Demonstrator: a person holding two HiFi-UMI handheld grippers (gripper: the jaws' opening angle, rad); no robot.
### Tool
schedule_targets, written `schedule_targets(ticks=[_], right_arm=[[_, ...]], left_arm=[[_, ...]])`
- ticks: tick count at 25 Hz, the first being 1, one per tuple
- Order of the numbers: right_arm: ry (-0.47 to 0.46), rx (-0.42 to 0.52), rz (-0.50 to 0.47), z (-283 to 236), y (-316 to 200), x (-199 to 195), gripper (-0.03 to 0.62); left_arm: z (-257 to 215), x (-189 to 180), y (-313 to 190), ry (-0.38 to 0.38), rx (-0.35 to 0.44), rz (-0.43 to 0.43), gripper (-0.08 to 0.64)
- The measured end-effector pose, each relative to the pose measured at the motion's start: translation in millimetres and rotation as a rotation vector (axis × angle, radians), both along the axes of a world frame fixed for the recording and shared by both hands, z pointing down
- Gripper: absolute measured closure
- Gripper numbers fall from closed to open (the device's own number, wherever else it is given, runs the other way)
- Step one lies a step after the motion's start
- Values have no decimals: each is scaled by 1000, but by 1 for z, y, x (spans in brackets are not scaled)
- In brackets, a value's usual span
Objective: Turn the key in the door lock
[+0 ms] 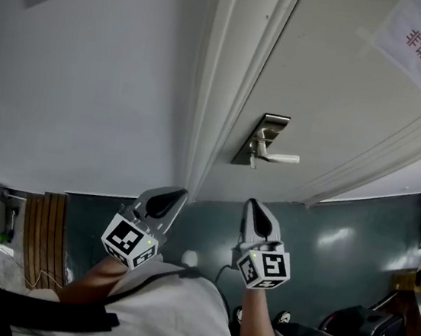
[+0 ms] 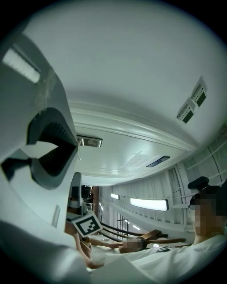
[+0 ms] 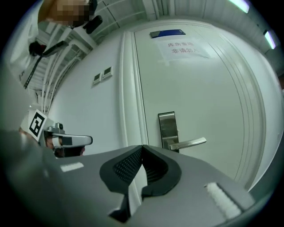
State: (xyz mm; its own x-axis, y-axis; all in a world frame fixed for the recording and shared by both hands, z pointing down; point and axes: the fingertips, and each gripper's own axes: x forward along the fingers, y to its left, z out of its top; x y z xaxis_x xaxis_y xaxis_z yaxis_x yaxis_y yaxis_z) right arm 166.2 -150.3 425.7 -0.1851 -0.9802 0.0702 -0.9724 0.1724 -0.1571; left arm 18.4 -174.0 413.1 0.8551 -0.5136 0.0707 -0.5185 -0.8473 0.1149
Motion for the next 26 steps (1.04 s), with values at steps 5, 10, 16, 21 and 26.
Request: schedule_targets(ticks=[5, 10, 16, 21, 26], right_arm=[[-15, 13, 34, -5, 9, 2, 584], [-13, 13, 45, -7, 10, 3, 584], [-5, 12, 38, -8, 10, -1, 584], [5, 8, 36, -8, 12, -1, 584], [9, 2, 34, -6, 12, -1, 584]], left_arm=[[-4, -1, -3, 5, 9, 3, 557], [-4, -5, -4, 5, 9, -2, 557], [-3, -6, -3, 4, 6, -1, 557], [-3, -5, -2, 3, 6, -1, 557], [-3, -4, 0, 3, 7, 0, 557]])
